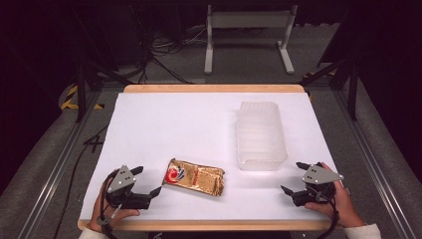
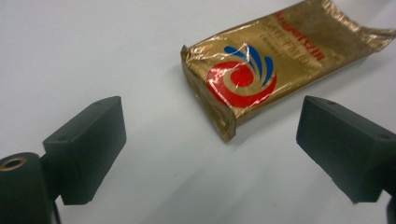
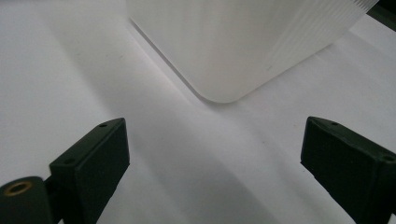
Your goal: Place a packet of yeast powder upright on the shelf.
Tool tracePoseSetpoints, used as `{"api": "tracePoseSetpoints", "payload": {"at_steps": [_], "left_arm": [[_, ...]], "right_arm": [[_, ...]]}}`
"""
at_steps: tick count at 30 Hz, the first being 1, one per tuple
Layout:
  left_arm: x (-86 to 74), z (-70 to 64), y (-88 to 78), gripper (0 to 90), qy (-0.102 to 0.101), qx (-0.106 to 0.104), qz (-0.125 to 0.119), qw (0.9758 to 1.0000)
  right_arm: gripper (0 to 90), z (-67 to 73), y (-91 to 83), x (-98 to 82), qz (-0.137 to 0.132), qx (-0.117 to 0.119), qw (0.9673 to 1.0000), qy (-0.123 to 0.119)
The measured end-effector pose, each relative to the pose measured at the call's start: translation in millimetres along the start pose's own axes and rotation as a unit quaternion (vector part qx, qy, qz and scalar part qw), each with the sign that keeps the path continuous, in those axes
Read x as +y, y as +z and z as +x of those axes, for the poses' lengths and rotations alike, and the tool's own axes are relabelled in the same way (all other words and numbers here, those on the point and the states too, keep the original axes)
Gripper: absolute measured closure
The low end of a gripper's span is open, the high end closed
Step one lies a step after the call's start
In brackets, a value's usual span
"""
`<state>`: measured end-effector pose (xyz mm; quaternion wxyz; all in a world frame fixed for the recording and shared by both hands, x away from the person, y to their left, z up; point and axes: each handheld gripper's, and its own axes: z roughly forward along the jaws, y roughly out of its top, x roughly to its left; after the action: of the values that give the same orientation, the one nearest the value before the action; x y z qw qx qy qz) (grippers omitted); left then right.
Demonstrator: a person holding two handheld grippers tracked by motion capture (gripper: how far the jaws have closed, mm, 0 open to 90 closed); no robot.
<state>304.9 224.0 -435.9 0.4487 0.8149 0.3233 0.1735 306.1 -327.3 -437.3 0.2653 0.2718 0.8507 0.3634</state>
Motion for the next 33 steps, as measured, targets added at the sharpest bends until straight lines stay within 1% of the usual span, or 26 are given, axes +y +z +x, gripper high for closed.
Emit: {"api": "tracePoseSetpoints", "payload": {"at_steps": [2, 4, 5, 6, 7, 8, 10, 12, 14, 16, 17, 18, 19, 20, 21, 22, 23, 24, 25, 27, 28, 29, 30, 31, 33], "left_arm": [[3.8, -1.5, 1.8, 6.8, 0.007, 0.002, 0.003, 1.0], [7.1, -2.8, 4.2, 6.6, 0.011, -0.008, 0.001, 0.9999], [8.6, -3.5, 4.7, 6.8, 0.018, -0.006, 0.005, 0.9998], [11.0, -4.9, 5.7, 7.1, 0.019, -0.012, 0.004, 0.9997], [13.8, -5.4, 6.6, 7.8, 0.022, -0.022, 0.004, 0.9995], [16.3, -5.5, 7.4, 8.1, 0.027, -0.025, 0.002, 0.9993], [22.1, -4.4, 9.5, 8.2, 0.029, -0.047, -0.001, 0.9985], [28.7, -4.7, 12.5, 8.5, 0.031, -0.052, 0.0, 0.9981], [37.5, -6.4, 18.8, 10.7, 0.039, -0.066, 0.005, 0.9971], [45.4, -10.1, 25.9, 11.0, 0.052, -0.07, 0.013, 0.9961], [50.1, -12.9, 30.4, 12.7, 0.061, -0.075, 0.018, 0.9952], [54.8, -15.5, 34.9, 13.1, 0.067, -0.085, 0.019, 0.994], [54.8, -15.5, 34.9, 14.8, 0.067, -0.085, 0.019, 0.994], [66.6, -22.4, 47.6, 16.9, 0.083, -0.102, 0.031, 0.9908], [66.6, -22.4, 47.6, 18.1, 0.083, -0.102, 0.031, 0.9908], [70.2, -24.1, 51.2, 18.1, 0.088, -0.107, 0.032, 0.9899], [76.3, -26.9, 57.4, 19.2, 0.09, -0.117, 0.033, 0.9884], [80.0, -29.0, 61.0, 21.6, 0.095, -0.123, 0.033, 0.9873], [88.4, -34.7, 69.2, 22.8, 0.113, -0.131, 0.037, 0.9843], [97.2, -40.3, 79.1, 25.3, 0.13, -0.146, 0.046, 0.9796], [100.9, -43.2, 84.3, 25.6, 0.136, -0.152, 0.048, 0.9778], [104.5, -45.6, 89.7, 26.4, 0.143, -0.152, 0.057, 0.9763], [107.4, -48.6, 95.3, 29.3, 0.15, -0.149, 0.067, 0.975], [109.9, -50.6, 100.5, 29.9, 0.158, -0.153, 0.071, 0.9728], [114.5, -53.2, 109.9, 31.5, 0.161, -0.165, 0.077, 0.9701]], "right_arm": [[8.6, 0.0, -0.3, -0.1, -0.001, 0.0, 1.0, -0.001], [8.4, 0.5, -0.5, 0.5, -0.004, 0.001, 1.0, -0.002], [8.4, 1.1, -0.8, 1.1, -0.005, 0.004, 1.0, 0.0], [8.5, 1.6, -0.8, 1.3, -0.006, 0.004, 1.0, 0.001], [8.4, 2.3, -0.7, 1.5, -0.004, 0.004, 1.0, 0.001], [8.4, 2.4, -0.8, 1.2, -0.004, 0.005, 1.0, -0.001], [8.5, 2.8, -0.9, 0.3, -0.002, 0.005, 1.0, 0.002], [8.4, 2.7, -1.5, -0.3, -0.001, 0.006, 1.0, 0.005], [8.4, 2.4, -1.8, -0.8, -0.003, 0.006, 1.0, 0.005], [8.5, 1.9, -1.6, -1.2, -0.002, 0.006, 1.0, 0.005], [8.4, 1.9, -1.5, -1.4, -0.002, 0.007, 1.0, 0.005], [8.4, 2.0, -1.4, -1.6, -0.001, 0.007, 1.0, 0.004], [8.5, 2.3, -1.3, -1.8, 0.0, 0.007, 1.0, 0.003], [8.5, 2.7, -1.3, -1.9, 0.001, 0.007, 1.0, 0.003], [8.5, 2.7, -1.3, -1.9, 0.001, 0.007, 1.0, 0.003], [8.4, 3.1, -1.0, -1.9, 0.001, 0.007, 1.0, 0.004], [8.5, 3.5, -0.8, -1.8, 0.002, 0.008, 1.0, 0.005], [8.5, 4.0, -0.3, -1.5, 0.003, 0.009, 1.0, 0.002], [8.5, 4.3, 0.0, -1.2, 0.002, 0.009, 1.0, 0.0], [8.5, 5.2, 0.4, -0.4, 0.003, 0.011, 0.9999, -0.001], [8.5, 5.1, 0.6, -0.6, 0.003, 0.011, 0.9999, -0.002], [8.5, 5.3, 0.8, -0.9, 0.005, 0.011, 0.9999, -0.001], [8.5, 5.2, 1.3, -1.2, 0.005, 0.011, 0.9999, 0.001], [8.5, 5.5, 1.8, -1.4, 0.006, 0.011, 0.9999, 0.001], [8.6, 6.3, 2.3, -1.9, 0.011, 0.013, 0.9999, -0.002]]}}
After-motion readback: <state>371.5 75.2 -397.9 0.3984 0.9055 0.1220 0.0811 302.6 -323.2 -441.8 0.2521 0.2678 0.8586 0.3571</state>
